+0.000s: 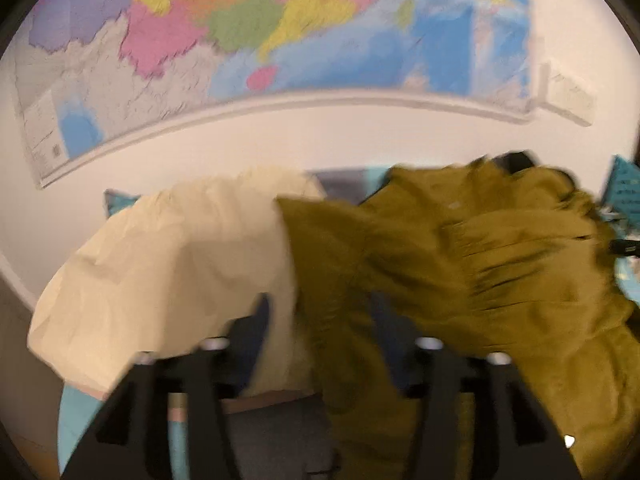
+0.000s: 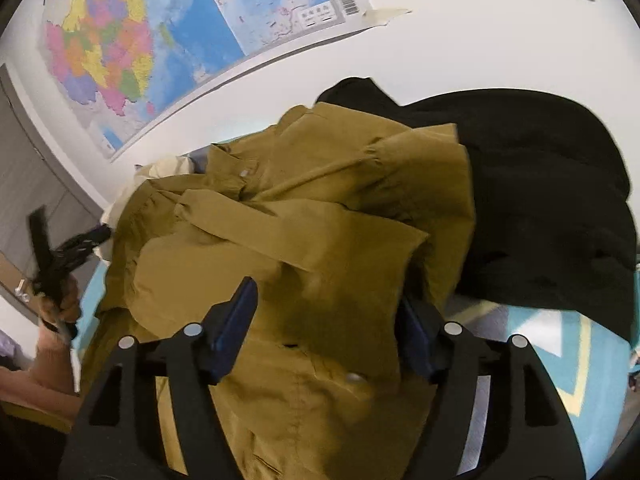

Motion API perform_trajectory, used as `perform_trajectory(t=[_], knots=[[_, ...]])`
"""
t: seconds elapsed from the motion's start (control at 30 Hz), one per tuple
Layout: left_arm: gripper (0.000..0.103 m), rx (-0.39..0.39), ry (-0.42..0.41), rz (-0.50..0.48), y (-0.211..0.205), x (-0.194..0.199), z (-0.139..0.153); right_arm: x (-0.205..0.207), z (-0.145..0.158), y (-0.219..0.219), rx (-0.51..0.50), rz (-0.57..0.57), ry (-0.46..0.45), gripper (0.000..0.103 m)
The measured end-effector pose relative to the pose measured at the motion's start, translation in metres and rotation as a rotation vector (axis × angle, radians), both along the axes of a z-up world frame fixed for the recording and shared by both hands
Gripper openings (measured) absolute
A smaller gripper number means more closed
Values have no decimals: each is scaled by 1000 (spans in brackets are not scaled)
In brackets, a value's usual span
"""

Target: Fold large clothes

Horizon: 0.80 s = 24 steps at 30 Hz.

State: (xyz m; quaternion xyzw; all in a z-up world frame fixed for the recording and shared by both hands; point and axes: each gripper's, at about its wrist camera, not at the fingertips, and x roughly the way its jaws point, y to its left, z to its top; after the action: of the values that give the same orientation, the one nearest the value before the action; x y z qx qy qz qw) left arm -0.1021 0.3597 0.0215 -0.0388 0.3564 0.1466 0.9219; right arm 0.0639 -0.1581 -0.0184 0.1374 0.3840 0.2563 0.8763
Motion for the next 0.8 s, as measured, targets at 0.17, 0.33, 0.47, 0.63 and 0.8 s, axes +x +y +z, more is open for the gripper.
perform_trajectory(t=[0.17, 0.33, 0.47, 0.63, 0.8], knots=[[57, -3, -45, -166, -39, 4, 8, 5, 8, 12, -7, 18, -22, 8], [59, 20, 65, -218, -66, 31, -20, 19, 12, 24, -17, 10, -32, 7], [58, 12, 152, -151, -57, 45, -51, 27, -6, 16, -85, -50, 23, 7], [58, 151, 171, -130, -73, 49, -61, 20, -12, -5, -38, -101, 57, 11], [58, 127, 134, -119, -72, 42, -48, -12, 16, -2, -30, -122, -60, 40]])
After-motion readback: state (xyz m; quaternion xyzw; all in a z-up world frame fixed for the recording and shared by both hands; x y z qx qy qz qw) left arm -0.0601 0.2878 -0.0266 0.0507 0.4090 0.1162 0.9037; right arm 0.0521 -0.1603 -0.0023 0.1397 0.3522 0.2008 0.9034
